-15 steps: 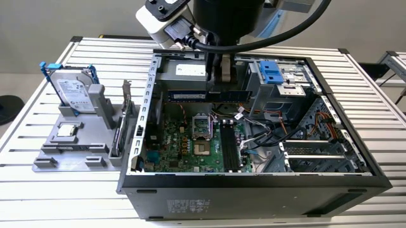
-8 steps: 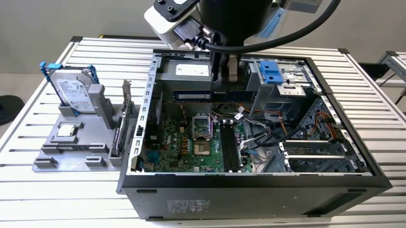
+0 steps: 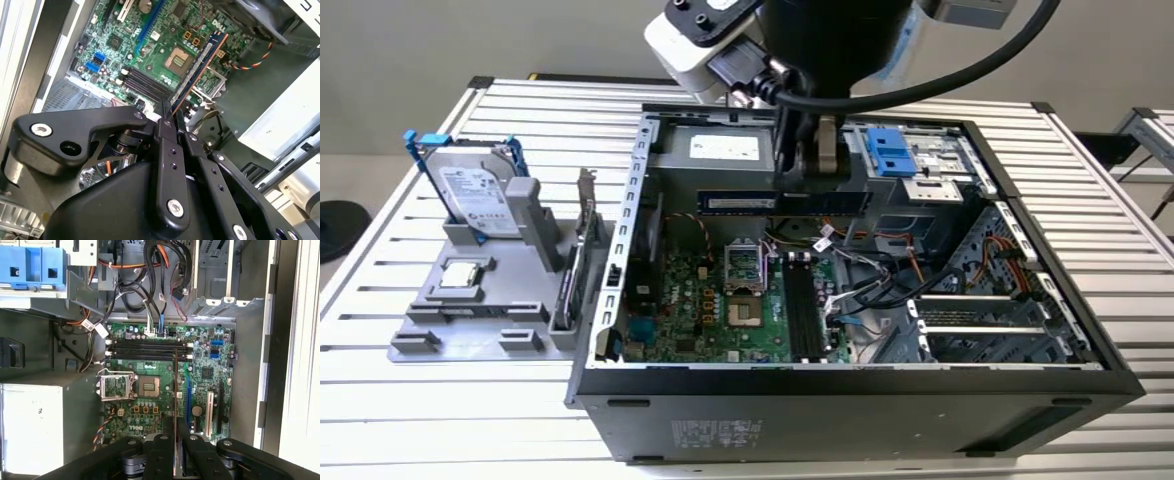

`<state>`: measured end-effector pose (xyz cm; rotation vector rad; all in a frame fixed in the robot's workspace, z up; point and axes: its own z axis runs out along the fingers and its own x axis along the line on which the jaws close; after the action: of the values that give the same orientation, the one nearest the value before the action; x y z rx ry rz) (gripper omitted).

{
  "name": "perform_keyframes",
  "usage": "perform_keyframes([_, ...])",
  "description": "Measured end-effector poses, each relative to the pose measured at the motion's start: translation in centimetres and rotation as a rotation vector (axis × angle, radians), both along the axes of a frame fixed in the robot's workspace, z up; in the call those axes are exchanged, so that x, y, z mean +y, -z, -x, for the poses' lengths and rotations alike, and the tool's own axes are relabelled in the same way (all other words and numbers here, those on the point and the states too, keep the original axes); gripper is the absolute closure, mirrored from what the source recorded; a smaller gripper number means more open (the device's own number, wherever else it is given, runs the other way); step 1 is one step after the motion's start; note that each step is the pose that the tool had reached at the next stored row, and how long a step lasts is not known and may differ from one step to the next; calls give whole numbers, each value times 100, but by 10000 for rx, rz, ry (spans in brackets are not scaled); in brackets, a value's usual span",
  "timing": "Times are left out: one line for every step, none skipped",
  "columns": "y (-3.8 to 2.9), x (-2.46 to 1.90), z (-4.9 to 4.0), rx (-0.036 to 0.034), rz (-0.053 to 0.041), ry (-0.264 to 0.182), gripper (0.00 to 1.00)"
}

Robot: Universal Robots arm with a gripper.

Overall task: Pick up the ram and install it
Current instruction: 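Pick up the ram and move it above insertion slot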

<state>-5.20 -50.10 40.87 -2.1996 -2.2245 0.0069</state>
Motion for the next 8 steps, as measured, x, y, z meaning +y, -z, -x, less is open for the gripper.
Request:
perform_keyframes([0,0,-13,0,0,0,100])
perform_keyframes([0,0,-26,0,1,0,100])
perform_keyframes([0,0,-38,0,0,0,100])
perform_keyframes([0,0,-51,0,0,1,100])
perform_keyframes([0,0,-64,0,0,1,100])
perform_keyframes([0,0,-77,0,1,1,100])
perform_keyframes([0,0,-91,0,0,0,100])
perform_keyframes([0,0,-104,0,0,0,100])
